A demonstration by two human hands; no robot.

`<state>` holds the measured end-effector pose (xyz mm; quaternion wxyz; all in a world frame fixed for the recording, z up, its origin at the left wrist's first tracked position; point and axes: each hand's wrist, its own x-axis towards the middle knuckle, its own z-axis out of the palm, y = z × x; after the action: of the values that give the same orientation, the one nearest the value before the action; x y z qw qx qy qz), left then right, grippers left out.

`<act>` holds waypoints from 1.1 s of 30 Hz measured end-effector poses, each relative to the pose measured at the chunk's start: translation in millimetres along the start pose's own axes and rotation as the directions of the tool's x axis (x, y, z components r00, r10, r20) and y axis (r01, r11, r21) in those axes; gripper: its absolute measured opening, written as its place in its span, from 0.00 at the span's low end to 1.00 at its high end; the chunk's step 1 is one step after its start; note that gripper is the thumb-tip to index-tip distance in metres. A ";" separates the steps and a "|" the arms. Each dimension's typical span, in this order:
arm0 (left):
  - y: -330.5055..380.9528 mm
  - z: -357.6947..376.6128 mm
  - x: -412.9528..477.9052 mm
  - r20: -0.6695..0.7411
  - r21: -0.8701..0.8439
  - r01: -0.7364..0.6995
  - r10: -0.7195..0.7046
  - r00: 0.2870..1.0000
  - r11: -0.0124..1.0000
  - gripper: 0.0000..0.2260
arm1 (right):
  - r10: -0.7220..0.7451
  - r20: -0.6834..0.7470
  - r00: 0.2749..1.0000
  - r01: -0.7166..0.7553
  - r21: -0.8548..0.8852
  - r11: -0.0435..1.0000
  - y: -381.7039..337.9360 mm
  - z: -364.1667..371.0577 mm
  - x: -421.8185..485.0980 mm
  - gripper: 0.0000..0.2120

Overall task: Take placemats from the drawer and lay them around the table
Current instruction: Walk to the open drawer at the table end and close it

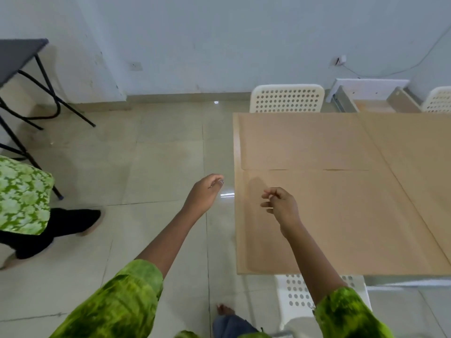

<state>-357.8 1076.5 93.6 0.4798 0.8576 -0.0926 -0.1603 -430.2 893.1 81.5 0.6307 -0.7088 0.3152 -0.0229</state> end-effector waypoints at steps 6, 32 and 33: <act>-10.0 -39.8 50.5 -0.009 -0.145 0.047 -0.049 0.999 0.988 0.10 | 0.042 0.034 0.999 -0.044 0.068 0.997 -31.1 40.1 35.7 0.15; 15.1 -188.8 389.5 0.276 -0.282 -0.119 0.200 0.940 0.952 0.09 | 0.082 -0.308 0.948 0.020 0.315 0.949 -196.6 196.4 255.6 0.12; 23.6 -188.0 412.1 0.281 -0.283 -0.132 0.213 0.936 0.950 0.09 | 0.077 -0.317 0.945 0.027 0.311 0.950 -205.6 194.5 274.9 0.12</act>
<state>94.3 1084.4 128.9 0.5798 0.7403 -0.2200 -0.2596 -40.6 934.6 128.4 0.6742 -0.5828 0.4160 -0.1808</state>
